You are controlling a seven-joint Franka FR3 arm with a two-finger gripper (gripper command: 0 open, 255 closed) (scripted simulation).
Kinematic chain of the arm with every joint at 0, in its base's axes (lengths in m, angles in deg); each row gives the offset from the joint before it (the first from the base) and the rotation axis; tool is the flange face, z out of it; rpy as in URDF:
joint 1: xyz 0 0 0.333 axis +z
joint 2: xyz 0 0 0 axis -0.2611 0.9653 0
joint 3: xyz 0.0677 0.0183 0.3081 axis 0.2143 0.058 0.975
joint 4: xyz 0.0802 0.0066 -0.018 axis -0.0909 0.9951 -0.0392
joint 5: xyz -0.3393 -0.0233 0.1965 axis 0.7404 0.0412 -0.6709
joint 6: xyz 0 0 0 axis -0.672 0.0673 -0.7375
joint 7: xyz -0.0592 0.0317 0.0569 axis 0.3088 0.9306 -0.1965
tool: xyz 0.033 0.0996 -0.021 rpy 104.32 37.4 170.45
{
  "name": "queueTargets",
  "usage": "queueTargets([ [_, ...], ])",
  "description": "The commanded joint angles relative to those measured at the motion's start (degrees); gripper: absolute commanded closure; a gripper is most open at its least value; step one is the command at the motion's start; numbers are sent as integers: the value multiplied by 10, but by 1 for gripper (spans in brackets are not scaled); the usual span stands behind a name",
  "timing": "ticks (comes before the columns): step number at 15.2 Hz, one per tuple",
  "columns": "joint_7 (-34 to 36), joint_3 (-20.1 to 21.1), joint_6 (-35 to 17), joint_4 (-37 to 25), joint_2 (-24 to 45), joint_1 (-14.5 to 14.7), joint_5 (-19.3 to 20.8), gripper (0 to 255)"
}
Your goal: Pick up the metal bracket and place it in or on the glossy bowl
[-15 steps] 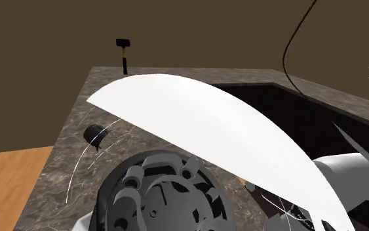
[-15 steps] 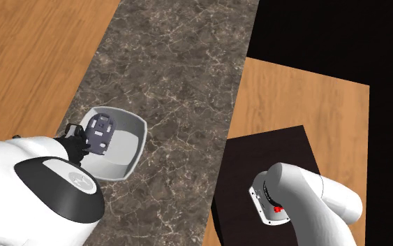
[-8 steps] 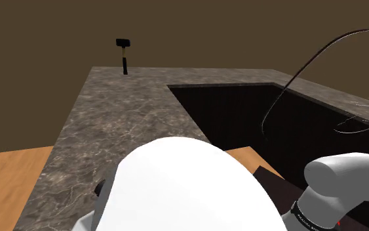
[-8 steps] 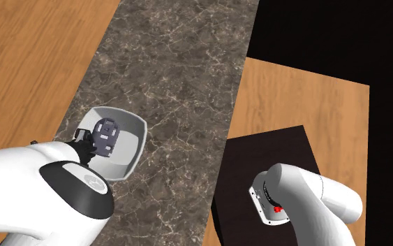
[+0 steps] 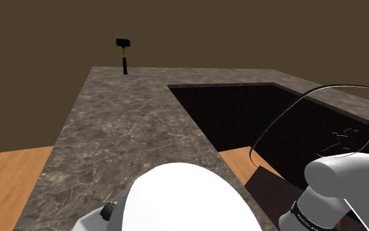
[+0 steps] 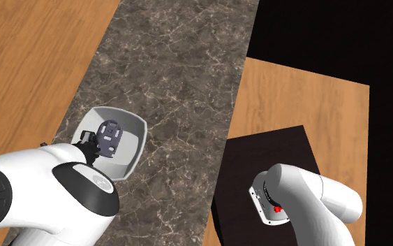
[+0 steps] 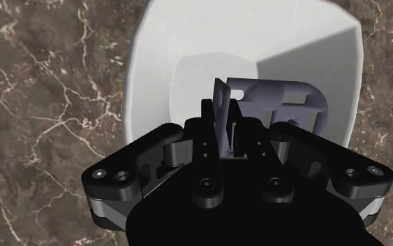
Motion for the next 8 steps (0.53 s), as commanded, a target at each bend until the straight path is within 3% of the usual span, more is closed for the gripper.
queueTargets([
  [1, 0, 0, 0, 0, 0, 0, 0, 255],
  [3, 0, 0, 0, 0, 0, 0, 0, 255],
  [4, 0, 0, 0, 0, 0, 0, 0, 0],
  [8, 0, 0, 0, 0, 0, 0, 0, 0],
])
